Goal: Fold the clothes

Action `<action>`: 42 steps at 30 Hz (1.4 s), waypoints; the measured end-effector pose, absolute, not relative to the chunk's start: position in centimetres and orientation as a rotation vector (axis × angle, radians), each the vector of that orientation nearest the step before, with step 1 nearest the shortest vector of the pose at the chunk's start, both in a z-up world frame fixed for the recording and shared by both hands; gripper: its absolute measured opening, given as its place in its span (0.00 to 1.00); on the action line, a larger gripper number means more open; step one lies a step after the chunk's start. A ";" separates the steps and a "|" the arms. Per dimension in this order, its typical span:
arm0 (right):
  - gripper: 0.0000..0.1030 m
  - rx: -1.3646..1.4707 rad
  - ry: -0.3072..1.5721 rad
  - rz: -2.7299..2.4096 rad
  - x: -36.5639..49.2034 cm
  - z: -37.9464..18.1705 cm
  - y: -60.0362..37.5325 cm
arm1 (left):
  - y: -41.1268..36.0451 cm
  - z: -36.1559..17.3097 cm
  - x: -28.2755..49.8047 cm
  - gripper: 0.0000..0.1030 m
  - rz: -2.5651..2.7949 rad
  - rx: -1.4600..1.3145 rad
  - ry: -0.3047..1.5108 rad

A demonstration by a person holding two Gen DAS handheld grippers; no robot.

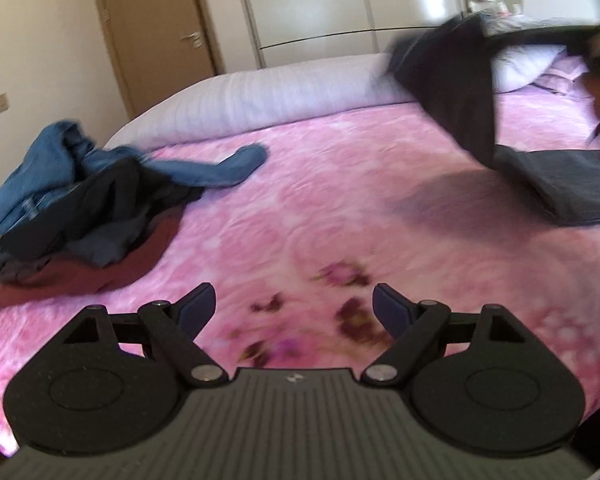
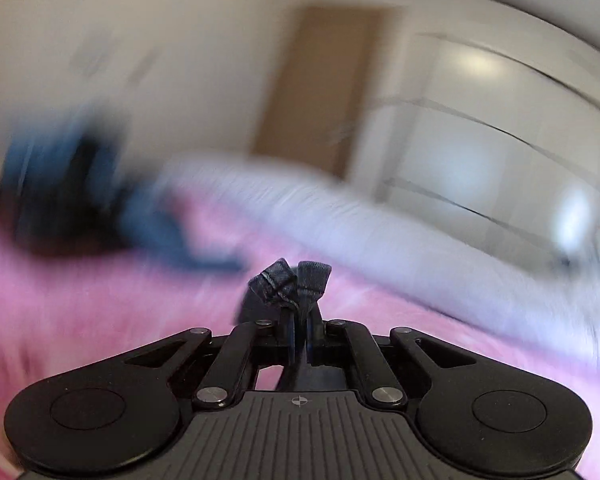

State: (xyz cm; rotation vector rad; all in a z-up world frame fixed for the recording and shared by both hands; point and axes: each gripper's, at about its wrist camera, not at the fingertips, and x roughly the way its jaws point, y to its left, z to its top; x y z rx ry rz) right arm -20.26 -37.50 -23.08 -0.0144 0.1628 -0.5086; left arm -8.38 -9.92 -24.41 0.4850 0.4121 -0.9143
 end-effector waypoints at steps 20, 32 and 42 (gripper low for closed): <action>0.05 0.968 0.104 -0.919 -49.1 -35.2 -54.9 | -30.9 -24.4 -24.8 0.81 -1.462 0.637 0.246; 0.34 0.743 0.211 -1.043 -50.4 -32.0 -51.3 | -44.5 -30.3 -23.1 0.81 -1.548 0.815 0.394; 0.36 0.554 0.511 -0.830 -42.2 -34.0 -55.6 | -44.3 -29.9 -19.7 0.85 -1.533 0.804 0.455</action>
